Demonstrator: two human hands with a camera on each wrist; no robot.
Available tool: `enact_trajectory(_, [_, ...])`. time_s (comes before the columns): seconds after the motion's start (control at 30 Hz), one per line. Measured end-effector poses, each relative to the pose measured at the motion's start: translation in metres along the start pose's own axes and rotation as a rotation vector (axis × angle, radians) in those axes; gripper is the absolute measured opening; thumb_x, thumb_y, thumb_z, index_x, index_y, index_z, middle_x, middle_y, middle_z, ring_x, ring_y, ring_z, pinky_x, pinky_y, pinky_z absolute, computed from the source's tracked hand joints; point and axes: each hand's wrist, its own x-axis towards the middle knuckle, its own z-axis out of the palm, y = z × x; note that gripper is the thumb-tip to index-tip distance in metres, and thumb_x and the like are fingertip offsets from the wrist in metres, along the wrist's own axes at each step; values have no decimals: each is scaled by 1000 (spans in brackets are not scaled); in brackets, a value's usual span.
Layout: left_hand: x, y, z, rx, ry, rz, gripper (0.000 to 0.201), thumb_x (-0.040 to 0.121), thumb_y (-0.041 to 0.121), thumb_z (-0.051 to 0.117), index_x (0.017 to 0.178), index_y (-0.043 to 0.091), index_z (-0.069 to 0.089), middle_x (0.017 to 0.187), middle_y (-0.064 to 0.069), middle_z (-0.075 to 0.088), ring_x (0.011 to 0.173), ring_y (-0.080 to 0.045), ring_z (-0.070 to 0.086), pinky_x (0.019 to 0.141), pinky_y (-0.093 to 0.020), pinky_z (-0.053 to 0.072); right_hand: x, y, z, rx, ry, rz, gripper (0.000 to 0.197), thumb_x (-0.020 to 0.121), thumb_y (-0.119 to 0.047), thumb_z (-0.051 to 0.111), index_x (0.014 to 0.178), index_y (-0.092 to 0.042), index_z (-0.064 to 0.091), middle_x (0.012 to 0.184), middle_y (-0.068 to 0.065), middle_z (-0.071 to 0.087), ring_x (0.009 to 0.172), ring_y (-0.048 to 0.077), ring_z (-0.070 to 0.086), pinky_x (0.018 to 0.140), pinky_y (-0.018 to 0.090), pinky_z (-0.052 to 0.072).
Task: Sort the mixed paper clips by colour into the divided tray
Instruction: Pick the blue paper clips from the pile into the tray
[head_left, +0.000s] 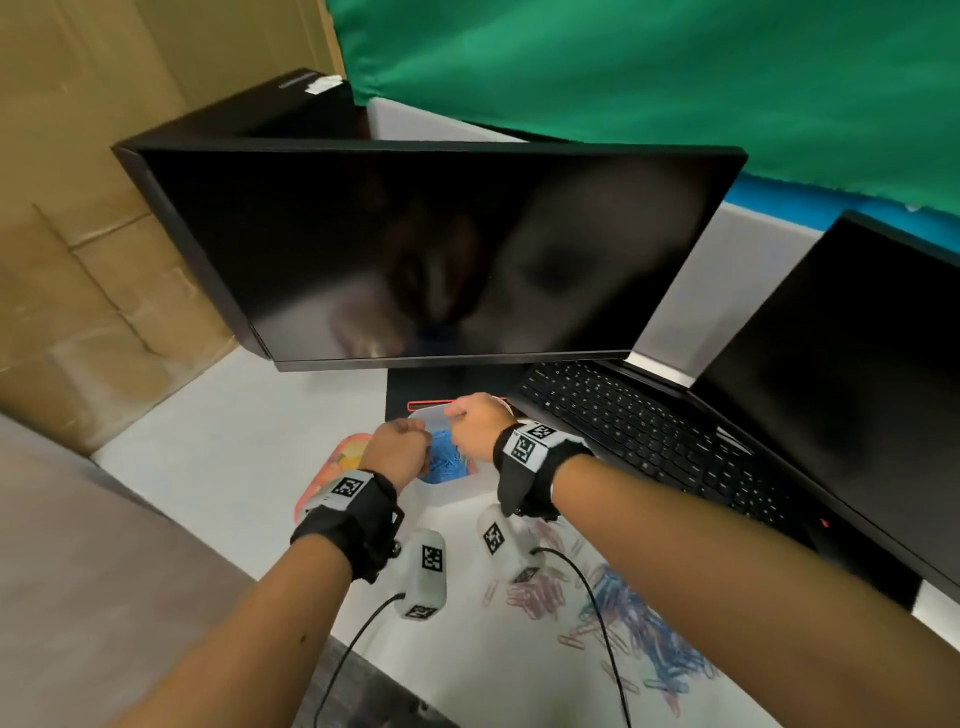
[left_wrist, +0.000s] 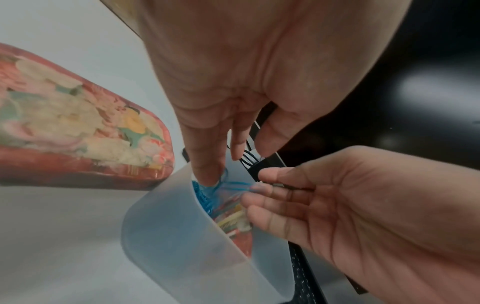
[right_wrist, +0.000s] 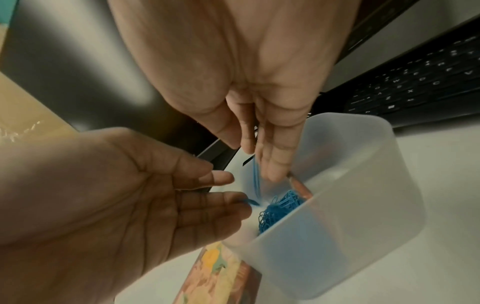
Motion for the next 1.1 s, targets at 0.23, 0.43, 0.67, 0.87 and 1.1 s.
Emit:
enact_trajectory(0.23, [-5,-5,22,264,-148,215,20,87,8,52,85,21,66,84,-8,71,79,-24,68,74,-34,56,-42,47,-36,391,54,34,23,94,0,44,103,-3,64,82,8,61,67,17,59,60,23,49])
enact_trajectory(0.43, [-29,-25,78,654,-425,483,22,78,10,57,67,28,63,71,10,67,65,-11,59,67,-17,47,-116,153,-61,310,213,205,16,90,-5,54,84,-14,67,77,1,65,67,14,60,63,25,53])
enact_trajectory(0.67, [-53,-62,142,963,-638,548,15,79,18,56,85,23,68,91,3,70,84,-17,65,77,-29,56,-194,230,-33,86,294,370,27,83,-6,53,62,-24,56,70,-7,63,68,6,57,60,7,41])
enact_trajectory(0.87, [-60,-82,166,1236,-703,641,25,89,35,52,92,13,63,97,-9,67,89,-29,63,79,-36,54,-211,247,-5,15,270,256,20,80,-7,56,74,-26,59,68,-9,58,66,15,54,62,26,47])
enact_trajectory(1.1, [-52,-87,164,1343,-668,688,42,86,45,56,118,17,54,116,-7,58,104,-29,59,87,-37,51,-200,246,6,-256,259,225,36,85,-46,58,116,-28,54,110,-6,54,97,18,55,75,25,43])
